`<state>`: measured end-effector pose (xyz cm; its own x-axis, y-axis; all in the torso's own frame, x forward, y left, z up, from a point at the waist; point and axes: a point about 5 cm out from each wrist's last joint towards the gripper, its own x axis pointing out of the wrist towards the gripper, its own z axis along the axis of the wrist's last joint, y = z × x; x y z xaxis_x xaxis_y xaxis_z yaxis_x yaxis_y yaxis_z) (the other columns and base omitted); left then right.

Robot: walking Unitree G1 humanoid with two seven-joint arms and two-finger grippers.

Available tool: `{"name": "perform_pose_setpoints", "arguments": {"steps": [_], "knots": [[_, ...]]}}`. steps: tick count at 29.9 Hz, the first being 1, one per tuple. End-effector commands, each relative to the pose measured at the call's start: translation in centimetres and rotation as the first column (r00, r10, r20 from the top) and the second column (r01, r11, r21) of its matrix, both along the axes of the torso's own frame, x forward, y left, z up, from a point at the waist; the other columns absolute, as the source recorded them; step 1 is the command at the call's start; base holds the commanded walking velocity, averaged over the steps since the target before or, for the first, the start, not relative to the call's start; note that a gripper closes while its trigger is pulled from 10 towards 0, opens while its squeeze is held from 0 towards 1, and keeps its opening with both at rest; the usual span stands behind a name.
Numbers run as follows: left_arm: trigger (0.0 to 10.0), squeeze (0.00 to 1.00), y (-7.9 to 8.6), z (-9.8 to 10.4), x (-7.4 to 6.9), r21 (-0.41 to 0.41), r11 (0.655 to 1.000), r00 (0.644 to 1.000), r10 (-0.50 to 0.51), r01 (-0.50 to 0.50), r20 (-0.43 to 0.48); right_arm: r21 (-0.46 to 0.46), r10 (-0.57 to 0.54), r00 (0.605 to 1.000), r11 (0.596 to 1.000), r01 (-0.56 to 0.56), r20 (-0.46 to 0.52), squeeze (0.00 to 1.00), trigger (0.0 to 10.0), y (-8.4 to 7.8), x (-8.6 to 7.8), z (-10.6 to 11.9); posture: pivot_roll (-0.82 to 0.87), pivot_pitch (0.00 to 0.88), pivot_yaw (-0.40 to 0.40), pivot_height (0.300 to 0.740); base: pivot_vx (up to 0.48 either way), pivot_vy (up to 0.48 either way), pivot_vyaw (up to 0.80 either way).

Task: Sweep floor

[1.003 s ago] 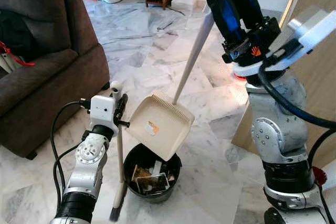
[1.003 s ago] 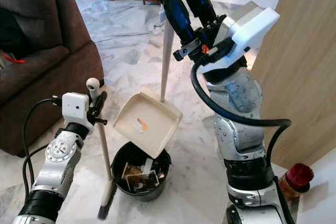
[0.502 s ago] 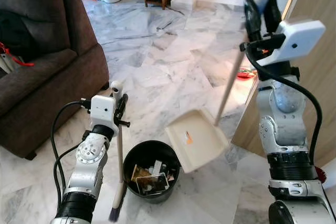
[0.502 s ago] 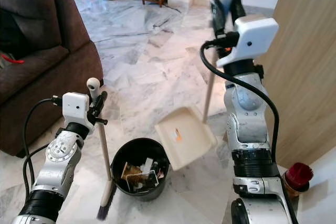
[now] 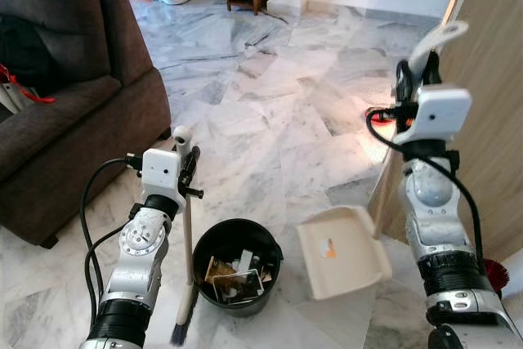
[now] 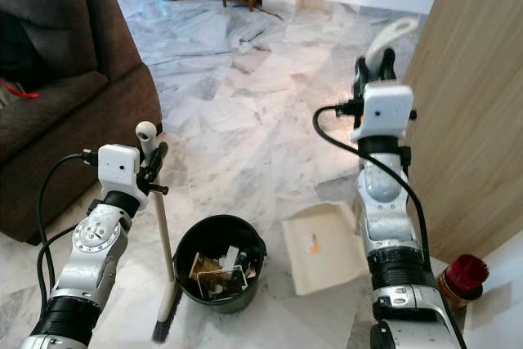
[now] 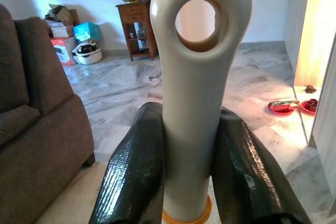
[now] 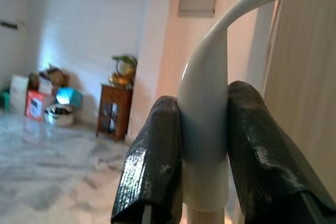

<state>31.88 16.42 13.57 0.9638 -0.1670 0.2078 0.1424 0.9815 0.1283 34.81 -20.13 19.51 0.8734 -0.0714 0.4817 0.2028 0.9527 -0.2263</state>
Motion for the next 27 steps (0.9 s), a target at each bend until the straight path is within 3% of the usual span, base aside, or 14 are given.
{"name": "perform_pose_setpoints", "arguments": {"steps": [1,23,24,27], "knots": [[10.0,0.00,-0.2,0.9,0.0,-0.015,1.000,0.999,-0.008,0.008,0.044,-0.009,0.010,0.999,1.000,-0.010,0.045,0.00,10.0,0.2,-0.1,0.5,0.09,0.051,0.059,0.740,0.000,0.000,0.00],[10.0,0.00,-0.2,0.9,0.0,-0.015,1.000,0.999,-0.008,0.008,0.044,-0.021,-0.001,0.997,1.000,0.003,0.073,0.00,10.0,0.2,0.3,0.2,0.09,0.051,0.059,0.740,0.000,0.000,0.00],[10.0,0.00,-0.2,0.8,-0.1,-0.015,1.000,0.999,-0.008,0.008,0.043,-0.013,-0.007,0.998,1.000,0.008,0.055,0.00,10.0,0.1,0.2,-0.3,0.09,0.051,0.058,0.740,0.000,0.000,0.00],[10.0,0.00,0.6,-1.0,-1.2,0.002,1.000,1.000,-0.001,0.001,-0.016,0.210,0.019,0.971,0.977,0.031,-0.236,0.00,10.0,-1.3,-1.2,-7.9,0.08,0.034,0.060,0.740,0.000,0.000,0.00]]}}
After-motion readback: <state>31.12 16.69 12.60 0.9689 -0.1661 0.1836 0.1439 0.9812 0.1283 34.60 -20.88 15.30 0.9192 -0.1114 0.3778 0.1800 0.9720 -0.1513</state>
